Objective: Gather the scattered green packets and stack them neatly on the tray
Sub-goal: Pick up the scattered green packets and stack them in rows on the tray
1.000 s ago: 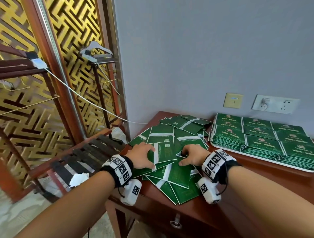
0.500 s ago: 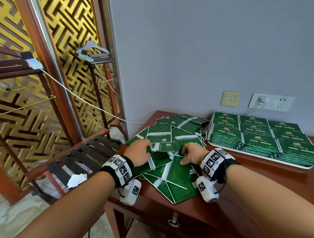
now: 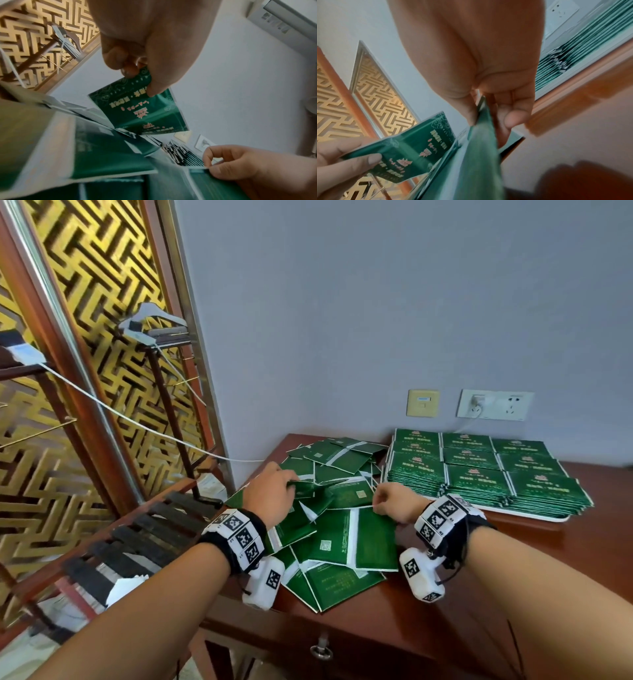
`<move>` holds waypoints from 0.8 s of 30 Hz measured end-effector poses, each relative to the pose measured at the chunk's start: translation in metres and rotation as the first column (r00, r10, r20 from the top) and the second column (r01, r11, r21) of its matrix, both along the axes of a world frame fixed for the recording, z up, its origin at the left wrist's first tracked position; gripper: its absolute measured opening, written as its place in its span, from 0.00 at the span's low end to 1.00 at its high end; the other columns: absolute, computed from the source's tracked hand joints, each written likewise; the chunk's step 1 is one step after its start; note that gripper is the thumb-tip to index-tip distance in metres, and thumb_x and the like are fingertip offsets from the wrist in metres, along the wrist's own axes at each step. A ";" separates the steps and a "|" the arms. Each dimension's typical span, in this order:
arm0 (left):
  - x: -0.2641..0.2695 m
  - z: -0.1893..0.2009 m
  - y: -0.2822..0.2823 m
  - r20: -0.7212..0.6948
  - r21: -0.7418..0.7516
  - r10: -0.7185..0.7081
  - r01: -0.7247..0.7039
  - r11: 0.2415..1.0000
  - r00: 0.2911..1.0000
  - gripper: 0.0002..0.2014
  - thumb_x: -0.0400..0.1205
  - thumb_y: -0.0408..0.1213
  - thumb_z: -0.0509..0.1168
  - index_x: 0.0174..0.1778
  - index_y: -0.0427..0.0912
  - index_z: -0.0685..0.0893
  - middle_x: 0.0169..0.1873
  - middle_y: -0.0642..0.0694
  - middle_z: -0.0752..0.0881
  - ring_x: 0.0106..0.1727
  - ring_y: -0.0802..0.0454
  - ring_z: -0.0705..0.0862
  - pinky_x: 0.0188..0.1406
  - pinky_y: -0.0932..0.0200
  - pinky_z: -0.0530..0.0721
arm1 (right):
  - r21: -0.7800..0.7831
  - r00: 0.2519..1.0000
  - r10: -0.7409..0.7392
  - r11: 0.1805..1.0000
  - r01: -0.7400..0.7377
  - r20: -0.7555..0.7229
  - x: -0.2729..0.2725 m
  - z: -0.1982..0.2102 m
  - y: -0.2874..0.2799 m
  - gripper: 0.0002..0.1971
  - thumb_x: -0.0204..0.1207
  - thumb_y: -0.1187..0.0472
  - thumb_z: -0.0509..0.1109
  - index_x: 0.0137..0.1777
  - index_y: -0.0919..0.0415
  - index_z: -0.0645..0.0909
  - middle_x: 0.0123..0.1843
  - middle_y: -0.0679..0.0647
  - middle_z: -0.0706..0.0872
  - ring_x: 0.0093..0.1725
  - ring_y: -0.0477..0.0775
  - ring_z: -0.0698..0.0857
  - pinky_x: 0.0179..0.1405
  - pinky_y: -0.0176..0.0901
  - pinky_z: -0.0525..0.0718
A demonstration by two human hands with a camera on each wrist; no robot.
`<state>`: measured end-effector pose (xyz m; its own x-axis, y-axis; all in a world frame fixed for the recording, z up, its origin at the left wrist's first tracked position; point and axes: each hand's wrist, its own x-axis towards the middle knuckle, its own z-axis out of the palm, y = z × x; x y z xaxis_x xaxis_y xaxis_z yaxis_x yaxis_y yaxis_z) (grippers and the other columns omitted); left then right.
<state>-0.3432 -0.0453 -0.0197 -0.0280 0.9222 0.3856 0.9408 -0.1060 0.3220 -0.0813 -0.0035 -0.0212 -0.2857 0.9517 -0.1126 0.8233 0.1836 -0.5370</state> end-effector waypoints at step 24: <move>0.168 -0.008 0.046 0.135 -0.160 -0.501 0.518 0.840 0.855 0.15 0.79 0.20 0.64 0.52 0.45 0.86 0.59 0.53 0.75 0.54 0.55 0.80 0.63 0.64 0.74 | -0.032 0.903 -0.429 0.902 0.430 0.036 0.185 0.009 -0.018 0.27 0.64 0.73 0.77 0.65 0.60 0.80 0.54 0.53 0.83 0.50 0.55 0.85 0.48 0.46 0.87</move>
